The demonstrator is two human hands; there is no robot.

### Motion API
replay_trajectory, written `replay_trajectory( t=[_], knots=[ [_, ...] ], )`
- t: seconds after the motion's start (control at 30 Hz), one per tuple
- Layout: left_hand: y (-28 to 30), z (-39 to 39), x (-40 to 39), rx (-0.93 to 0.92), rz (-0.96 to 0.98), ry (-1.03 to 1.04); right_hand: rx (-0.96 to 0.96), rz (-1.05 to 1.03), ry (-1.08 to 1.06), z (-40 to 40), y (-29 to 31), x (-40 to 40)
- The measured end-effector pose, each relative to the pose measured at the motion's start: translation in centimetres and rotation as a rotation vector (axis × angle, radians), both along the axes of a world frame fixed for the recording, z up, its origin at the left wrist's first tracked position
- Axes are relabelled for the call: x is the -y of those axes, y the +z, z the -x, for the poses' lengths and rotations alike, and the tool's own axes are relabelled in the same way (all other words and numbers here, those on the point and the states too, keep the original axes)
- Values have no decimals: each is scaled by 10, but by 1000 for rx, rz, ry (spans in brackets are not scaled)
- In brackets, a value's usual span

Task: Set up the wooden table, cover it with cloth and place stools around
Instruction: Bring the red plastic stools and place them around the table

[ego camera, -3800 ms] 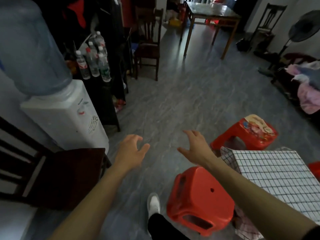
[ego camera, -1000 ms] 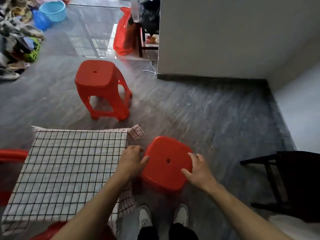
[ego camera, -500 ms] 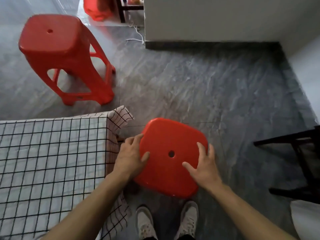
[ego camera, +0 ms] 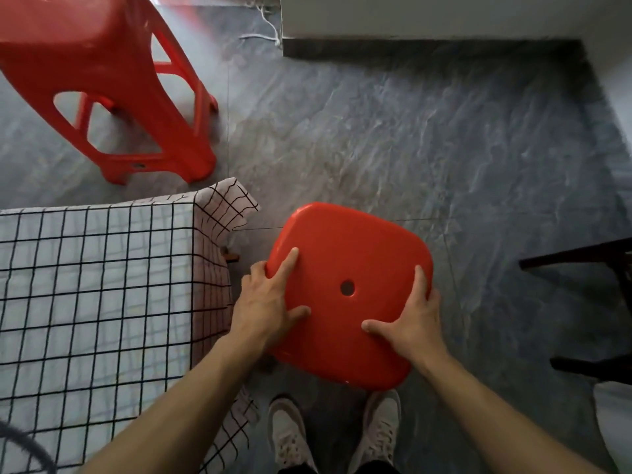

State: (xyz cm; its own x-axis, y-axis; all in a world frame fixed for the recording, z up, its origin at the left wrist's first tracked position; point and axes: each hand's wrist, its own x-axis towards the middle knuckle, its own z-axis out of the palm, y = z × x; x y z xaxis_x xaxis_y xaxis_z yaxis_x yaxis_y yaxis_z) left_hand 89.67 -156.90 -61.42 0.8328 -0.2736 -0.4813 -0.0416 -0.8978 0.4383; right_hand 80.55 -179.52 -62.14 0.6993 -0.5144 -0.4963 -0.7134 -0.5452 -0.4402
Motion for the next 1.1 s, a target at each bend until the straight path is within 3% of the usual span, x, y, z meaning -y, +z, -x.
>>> replay_trajectory(
  t=[0.27,0.47,0.6,0.83,1.1],
  knots=[
    [-5,43,-14,-22,59,208,50,11,220,-18,-1,18],
    [6,14,-5,86,4,148,65,6,121,5,1,12],
    [4,-1,7,-35,-46,166,0,-10,105,17,2,1],
    [2,34,1,9,-57,251,-78,-28,178,14,6,-4],
    [0,63,-15,27,66,300,-70,-43,163,41,11,-3]
  ],
)
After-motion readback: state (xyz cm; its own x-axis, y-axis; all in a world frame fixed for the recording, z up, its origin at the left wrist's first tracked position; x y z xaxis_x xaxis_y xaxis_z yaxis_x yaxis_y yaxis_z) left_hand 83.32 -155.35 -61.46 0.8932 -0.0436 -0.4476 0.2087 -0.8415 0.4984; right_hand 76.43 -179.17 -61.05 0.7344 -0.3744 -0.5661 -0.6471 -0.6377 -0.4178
